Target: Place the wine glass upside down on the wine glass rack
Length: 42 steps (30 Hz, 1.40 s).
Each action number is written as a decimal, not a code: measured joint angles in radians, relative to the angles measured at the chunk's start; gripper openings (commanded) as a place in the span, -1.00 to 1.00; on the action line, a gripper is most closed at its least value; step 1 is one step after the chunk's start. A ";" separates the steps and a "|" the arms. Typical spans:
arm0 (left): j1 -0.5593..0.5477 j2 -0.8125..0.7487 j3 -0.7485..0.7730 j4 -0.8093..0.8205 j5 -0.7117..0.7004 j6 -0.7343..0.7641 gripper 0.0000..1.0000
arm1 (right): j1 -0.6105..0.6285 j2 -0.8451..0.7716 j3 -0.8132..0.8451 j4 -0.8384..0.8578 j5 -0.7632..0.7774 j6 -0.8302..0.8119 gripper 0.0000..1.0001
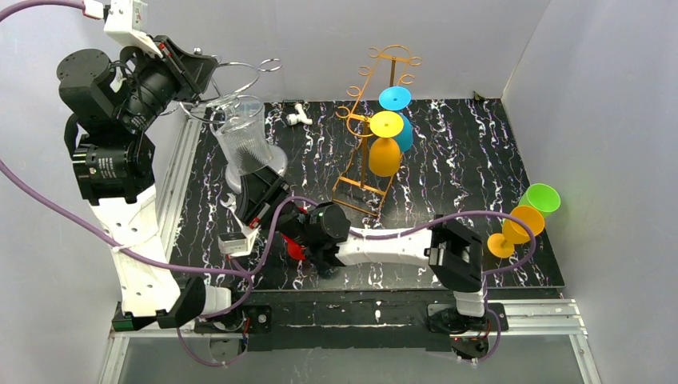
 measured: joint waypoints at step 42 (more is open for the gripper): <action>0.003 0.032 0.085 -0.027 0.037 -0.053 -1.00 | -0.077 0.150 -0.006 0.155 0.029 0.012 0.57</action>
